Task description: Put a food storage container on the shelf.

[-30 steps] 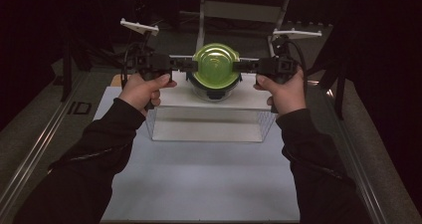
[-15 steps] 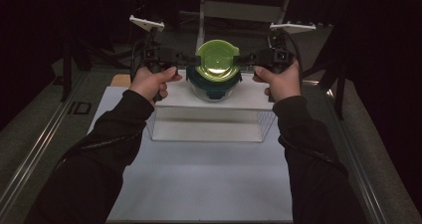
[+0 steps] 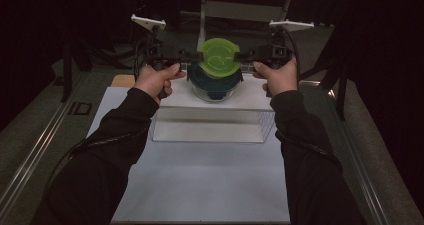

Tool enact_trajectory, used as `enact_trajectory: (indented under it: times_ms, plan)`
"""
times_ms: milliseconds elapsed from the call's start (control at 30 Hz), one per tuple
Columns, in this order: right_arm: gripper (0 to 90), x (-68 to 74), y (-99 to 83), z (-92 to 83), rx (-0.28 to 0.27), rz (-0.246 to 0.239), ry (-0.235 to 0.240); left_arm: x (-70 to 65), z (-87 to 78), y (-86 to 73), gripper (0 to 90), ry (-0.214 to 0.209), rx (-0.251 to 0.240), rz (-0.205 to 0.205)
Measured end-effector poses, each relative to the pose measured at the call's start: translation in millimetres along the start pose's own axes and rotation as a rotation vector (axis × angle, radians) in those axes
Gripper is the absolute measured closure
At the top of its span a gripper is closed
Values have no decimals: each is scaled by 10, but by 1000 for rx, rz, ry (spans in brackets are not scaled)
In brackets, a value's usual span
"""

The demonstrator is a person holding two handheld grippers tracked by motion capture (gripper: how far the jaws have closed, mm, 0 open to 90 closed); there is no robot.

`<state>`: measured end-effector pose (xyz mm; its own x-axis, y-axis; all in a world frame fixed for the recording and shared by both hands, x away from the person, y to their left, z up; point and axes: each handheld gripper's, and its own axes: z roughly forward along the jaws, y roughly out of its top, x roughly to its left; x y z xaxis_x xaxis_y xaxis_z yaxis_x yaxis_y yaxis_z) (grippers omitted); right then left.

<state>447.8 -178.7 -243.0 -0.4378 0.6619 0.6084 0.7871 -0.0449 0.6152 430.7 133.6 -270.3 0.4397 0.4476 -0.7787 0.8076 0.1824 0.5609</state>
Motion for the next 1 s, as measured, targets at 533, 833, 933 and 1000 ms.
enact_trajectory:
  times_ms: [533,833,933,1000]
  plan:
    - [718,-26,75,109,-23,23,-1,53,95,-6,675,76,-55,13]
    - [569,-13,61,146,-23,17,-2,10,147,-7,577,74,-67,36]
    - [519,-6,68,139,-28,9,0,-3,133,-11,558,81,-65,39]
    - [481,-8,69,121,-36,7,1,1,109,-13,540,75,-69,34]
